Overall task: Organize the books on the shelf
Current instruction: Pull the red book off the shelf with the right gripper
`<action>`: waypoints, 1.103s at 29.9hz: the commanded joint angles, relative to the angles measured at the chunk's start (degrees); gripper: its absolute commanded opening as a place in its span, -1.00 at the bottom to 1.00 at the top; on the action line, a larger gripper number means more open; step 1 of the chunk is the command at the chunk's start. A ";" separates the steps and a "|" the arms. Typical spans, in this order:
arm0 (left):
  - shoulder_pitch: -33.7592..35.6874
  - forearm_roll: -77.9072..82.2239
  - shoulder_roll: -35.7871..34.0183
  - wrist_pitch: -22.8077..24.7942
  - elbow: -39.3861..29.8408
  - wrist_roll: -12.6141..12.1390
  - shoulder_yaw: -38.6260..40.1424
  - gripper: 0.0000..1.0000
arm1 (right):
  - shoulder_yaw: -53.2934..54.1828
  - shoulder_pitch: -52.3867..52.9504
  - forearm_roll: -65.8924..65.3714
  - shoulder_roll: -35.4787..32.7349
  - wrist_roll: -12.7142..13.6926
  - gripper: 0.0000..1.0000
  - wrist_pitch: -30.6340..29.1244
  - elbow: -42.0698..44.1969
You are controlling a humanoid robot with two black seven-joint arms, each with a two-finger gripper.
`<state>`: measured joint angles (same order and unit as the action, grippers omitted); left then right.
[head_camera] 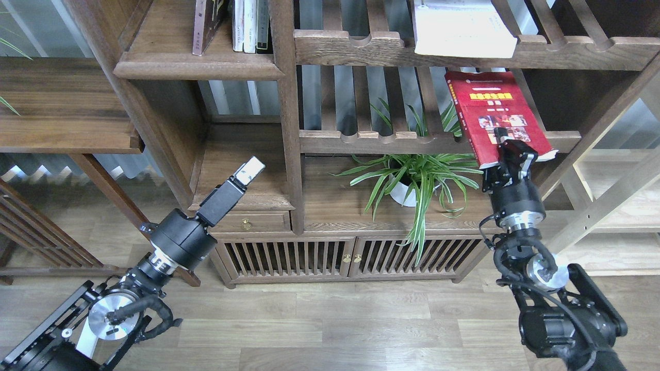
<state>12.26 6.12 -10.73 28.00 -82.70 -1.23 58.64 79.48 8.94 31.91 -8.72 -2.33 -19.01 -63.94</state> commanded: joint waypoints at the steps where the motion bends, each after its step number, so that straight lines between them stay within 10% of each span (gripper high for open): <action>1: 0.92 -3.47 0.88 0.00 1.92 0.00 -0.02 0.97 | -2.92 -1.99 -0.27 -0.16 -0.04 -0.92 -3.39 -2.06; 14: 1.10 -9.02 2.03 0.00 3.95 -8.70 -1.86 0.96 | -14.61 -4.72 -2.55 0.01 -0.48 -0.92 -8.99 -5.23; 33: 0.22 -12.98 1.16 0.00 4.74 -9.76 -4.86 0.97 | -27.10 -4.63 -8.09 5.81 -0.66 -0.91 -8.99 -7.25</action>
<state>12.69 -6.97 -9.45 28.00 -78.08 -11.16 53.84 53.50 4.35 24.55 -4.35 -3.06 -28.01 -71.17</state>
